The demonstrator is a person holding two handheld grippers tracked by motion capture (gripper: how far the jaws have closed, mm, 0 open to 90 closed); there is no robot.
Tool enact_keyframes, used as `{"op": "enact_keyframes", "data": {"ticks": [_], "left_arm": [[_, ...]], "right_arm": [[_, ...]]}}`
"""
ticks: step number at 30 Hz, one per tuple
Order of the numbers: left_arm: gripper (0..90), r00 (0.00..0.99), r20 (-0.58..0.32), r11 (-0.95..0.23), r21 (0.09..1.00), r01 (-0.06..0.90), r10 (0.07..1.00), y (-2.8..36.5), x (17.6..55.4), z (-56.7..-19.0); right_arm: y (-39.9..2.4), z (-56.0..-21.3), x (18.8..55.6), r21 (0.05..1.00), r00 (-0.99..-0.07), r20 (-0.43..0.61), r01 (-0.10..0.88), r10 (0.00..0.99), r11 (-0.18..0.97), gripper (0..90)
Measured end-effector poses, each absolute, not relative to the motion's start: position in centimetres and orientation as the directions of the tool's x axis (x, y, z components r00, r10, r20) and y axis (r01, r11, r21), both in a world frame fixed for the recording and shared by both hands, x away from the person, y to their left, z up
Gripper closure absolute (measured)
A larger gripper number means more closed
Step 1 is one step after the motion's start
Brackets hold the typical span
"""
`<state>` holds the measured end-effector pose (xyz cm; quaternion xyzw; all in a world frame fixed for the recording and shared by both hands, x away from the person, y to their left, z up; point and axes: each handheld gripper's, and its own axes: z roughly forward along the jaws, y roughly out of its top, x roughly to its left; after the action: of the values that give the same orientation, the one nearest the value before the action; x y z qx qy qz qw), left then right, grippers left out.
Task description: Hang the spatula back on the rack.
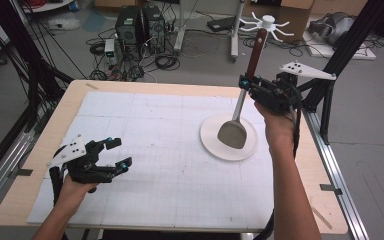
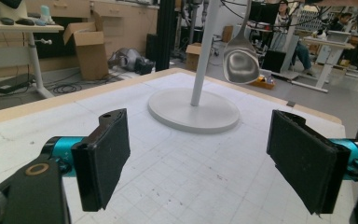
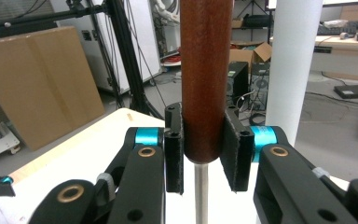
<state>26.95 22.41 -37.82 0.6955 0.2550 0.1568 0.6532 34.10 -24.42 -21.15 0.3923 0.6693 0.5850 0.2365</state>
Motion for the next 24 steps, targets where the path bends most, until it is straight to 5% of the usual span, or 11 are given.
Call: {"op": "enact_keyframes", "data": {"ticks": [1,3,8,24], "left_arm": [[21.5,0.819,-0.119,-0.012,0.988,0.152,0.562,22.5,27.0,-37.9],[21.4,0.814,-0.123,-0.007,0.988,0.154,0.567,22.6,27.0,-38.0],[21.4,0.801,-0.132,-0.001,0.986,0.164,0.584,23.0,27.1,-38.4],[21.4,0.766,-0.148,0.009,0.983,0.182,0.625,23.2,27.5,-39.6]], "right_arm": [[-24.5,-21.2,34.0,0.969,-0.585,0.144,0.249,0.798,0.007,69.2],[-24.7,-21.8,33.4,0.970,-0.559,0.133,0.245,0.819,0.009,41.0],[-25.8,-24.6,31.8,0.972,-0.516,0.118,0.236,0.848,0.008,15.7],[-29.0,-37.4,24.4,0.955,-0.527,0.009,0.256,0.850,0.148,15.6]]}}
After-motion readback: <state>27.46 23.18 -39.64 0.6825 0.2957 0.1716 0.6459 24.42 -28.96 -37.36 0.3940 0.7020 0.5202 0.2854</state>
